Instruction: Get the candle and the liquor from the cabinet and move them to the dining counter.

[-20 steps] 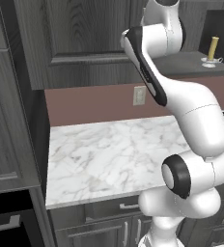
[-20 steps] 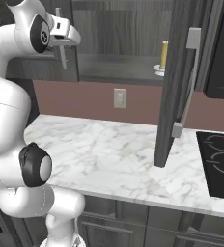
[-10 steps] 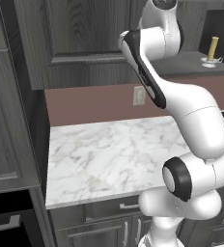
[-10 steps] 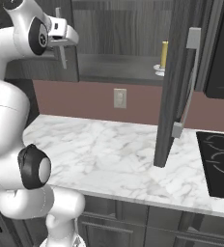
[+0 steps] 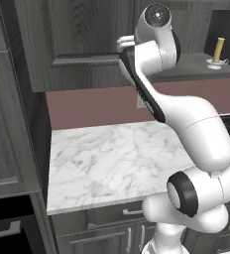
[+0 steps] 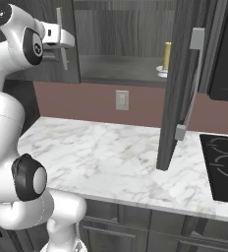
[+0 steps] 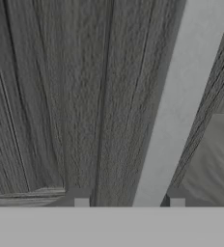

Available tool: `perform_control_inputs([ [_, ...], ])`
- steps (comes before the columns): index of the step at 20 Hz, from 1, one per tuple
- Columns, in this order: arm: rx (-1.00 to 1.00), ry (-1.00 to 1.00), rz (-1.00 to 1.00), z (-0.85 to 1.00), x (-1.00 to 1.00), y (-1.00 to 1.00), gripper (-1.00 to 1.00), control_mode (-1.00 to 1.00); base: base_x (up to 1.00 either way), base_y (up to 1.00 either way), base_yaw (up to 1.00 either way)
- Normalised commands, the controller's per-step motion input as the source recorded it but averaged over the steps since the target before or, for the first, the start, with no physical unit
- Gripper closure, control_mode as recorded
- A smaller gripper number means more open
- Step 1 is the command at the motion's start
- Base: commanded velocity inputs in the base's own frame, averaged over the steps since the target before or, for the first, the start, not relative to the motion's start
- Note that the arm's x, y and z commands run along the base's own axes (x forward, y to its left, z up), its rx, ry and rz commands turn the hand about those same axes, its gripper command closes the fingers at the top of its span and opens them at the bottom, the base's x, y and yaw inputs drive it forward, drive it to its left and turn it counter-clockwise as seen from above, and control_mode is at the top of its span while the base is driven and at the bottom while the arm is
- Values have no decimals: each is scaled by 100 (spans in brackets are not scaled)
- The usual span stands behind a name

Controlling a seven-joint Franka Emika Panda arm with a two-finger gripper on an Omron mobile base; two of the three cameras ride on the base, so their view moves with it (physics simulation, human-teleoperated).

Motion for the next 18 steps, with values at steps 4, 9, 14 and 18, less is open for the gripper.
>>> perform_control_inputs([
  [4, 0, -18, -2, 2, 44, 6, 100, -100, 0, 0, 0],
  [9, 9, -17, 2, 4, 4, 24, 100, -100, 0, 0, 0],
  [14, 13, -10, 9, 4, -19, 38, 100, -100, 0, 0, 0],
  [18, 11, -15, 15, 1, -37, 39, 100, -100, 0, 0, 0],
])
